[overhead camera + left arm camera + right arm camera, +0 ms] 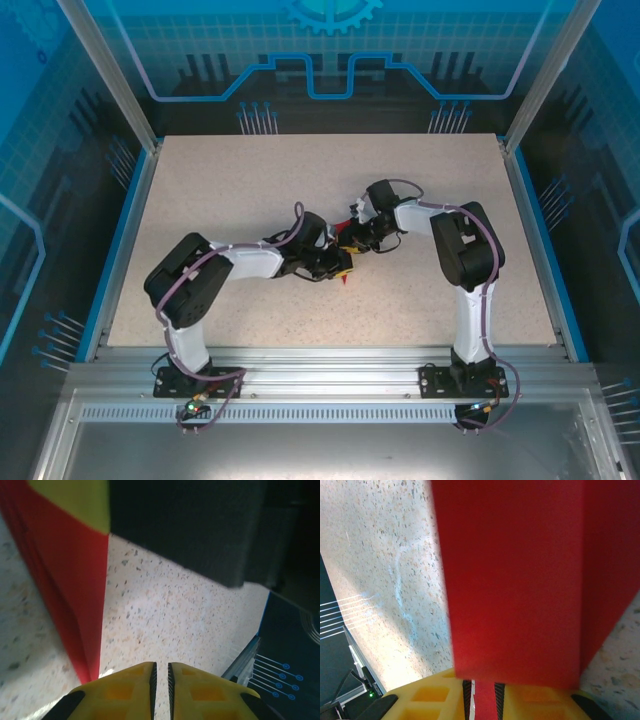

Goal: Fold a paper plane with a square sheet of paper (fold left side to right side)
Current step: Fold the wing for the fifth time at the center of the table.

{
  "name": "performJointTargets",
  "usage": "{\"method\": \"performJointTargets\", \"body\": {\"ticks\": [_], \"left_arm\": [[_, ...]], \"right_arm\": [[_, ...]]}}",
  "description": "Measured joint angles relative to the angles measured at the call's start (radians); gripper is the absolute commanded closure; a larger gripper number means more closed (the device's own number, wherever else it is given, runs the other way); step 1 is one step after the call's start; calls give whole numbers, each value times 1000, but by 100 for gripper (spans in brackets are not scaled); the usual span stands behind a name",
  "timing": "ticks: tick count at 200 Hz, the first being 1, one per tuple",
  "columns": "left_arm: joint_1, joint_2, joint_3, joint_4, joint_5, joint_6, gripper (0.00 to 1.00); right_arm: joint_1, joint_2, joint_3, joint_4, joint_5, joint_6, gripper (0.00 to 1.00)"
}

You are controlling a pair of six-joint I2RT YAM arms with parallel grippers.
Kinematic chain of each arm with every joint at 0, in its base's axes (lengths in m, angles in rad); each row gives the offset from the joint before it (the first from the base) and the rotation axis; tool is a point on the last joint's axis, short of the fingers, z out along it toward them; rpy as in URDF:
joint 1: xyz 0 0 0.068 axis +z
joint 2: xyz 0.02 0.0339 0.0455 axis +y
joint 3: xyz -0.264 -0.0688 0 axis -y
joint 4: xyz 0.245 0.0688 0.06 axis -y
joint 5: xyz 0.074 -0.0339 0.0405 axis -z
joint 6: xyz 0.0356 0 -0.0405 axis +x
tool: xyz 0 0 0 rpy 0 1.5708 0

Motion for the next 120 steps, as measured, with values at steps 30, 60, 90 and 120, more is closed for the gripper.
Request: {"method": "performJointTargets", "body": {"ticks": [30, 60, 90, 120], "left_arm": [[-5, 47, 38, -13, -3, 14, 81], [-5, 60, 41, -60, -42, 34, 81], [-5, 68, 29, -63, -64, 31, 81], [-7, 77, 18, -43, -64, 23, 82]], "right_arm": [[0, 0, -2, 2, 0, 0, 77], [0, -1, -2, 3, -2, 0, 77], [0, -3, -2, 3, -3, -1, 76], [0, -5, -2, 4, -8, -2, 75]]}}
